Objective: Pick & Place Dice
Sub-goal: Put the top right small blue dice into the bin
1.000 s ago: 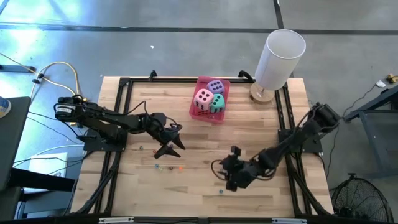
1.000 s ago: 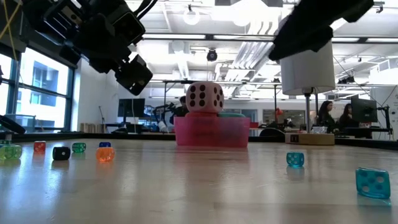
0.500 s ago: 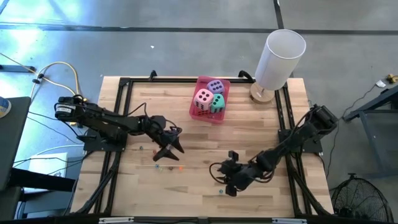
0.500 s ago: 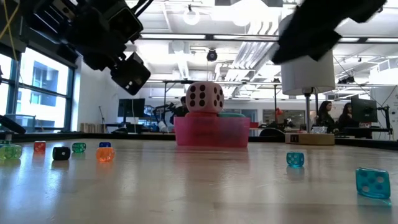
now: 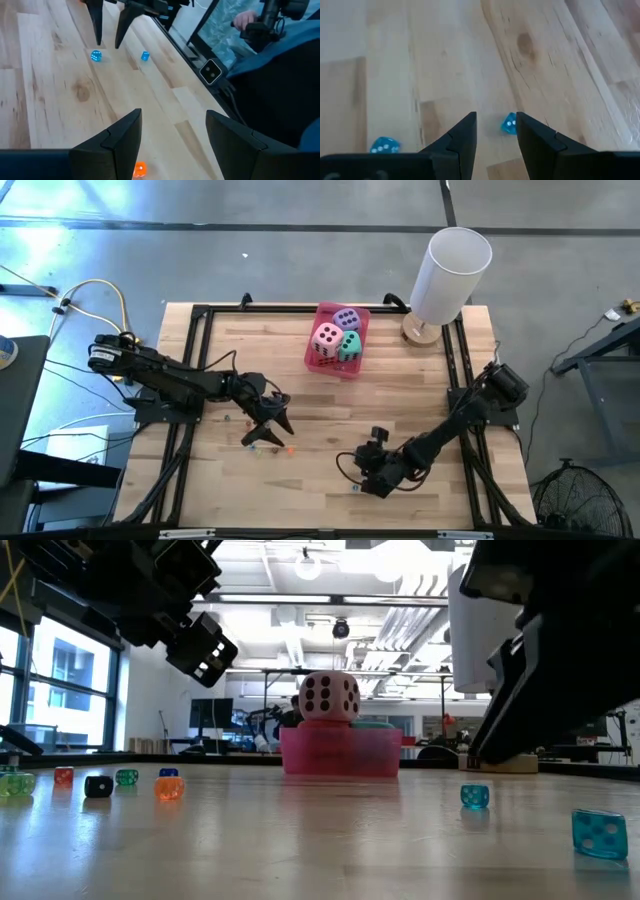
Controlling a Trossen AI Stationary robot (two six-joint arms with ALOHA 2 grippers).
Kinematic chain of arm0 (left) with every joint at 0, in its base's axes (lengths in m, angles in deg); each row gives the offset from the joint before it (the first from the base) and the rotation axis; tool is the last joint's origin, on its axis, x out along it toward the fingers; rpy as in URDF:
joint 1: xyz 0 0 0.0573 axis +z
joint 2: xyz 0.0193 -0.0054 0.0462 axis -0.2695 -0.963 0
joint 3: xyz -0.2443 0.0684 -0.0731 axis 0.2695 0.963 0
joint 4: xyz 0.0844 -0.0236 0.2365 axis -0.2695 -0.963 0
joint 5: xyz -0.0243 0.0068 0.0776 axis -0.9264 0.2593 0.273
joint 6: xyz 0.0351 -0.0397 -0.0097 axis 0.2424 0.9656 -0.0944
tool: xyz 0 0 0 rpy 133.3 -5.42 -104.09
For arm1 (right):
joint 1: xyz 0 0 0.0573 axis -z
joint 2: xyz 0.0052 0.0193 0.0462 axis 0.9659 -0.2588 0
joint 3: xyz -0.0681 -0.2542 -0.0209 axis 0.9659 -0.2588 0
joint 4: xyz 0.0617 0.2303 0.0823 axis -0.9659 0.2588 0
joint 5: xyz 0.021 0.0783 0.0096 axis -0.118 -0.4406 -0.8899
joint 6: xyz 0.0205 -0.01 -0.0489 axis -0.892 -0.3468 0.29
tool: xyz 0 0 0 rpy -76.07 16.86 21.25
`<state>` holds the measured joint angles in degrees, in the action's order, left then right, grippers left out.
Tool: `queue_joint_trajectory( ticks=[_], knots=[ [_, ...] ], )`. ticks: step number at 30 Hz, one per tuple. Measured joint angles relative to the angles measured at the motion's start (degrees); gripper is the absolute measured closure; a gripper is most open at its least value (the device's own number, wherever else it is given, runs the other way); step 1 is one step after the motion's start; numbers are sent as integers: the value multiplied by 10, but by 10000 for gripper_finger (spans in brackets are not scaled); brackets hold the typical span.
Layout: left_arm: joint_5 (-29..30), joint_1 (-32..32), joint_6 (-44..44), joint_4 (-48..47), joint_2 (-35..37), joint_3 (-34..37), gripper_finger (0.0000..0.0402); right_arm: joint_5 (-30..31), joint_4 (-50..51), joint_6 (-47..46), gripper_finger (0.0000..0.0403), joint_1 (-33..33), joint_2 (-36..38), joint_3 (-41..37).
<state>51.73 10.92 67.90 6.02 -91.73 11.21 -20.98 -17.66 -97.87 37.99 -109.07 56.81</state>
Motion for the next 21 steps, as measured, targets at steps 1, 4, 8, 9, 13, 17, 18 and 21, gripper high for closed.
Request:
queue_joint_trajectory(
  ticks=[1, 4, 8, 9, 13, 17, 18, 21],
  knots=[
    [0, 0, 2, 0, 0, 0, 188, 1, 0, -2, 275, 0, -3, 0],
    [1, 0, 2, 0, 0, 0, 188, 2, 2, -6, 275, 0, -7, 0],
    [1, 0, -1, 0, 0, 0, 188, 7, 7, -19, 275, 0, -7, 0],
    [1, 0, -1, 0, 0, 0, 188, 11, 13, -25, 275, 0, -7, 0],
    [1, 0, 2, 0, 0, 0, 188, 33, 47, -81, 275, 0, -7, 0],
    [-2, 0, 7, 0, 0, 0, 188, 37, 70, -152, 275, 0, -7, 0],
    [-3, 0, 13, 0, 0, 0, 188, 41, 68, -159, 275, 0, -7, 0],
    [-4, 0, 27, -2, 0, 0, 188, 60, 71, -200, 270, -1, -6, 0]
  ],
)
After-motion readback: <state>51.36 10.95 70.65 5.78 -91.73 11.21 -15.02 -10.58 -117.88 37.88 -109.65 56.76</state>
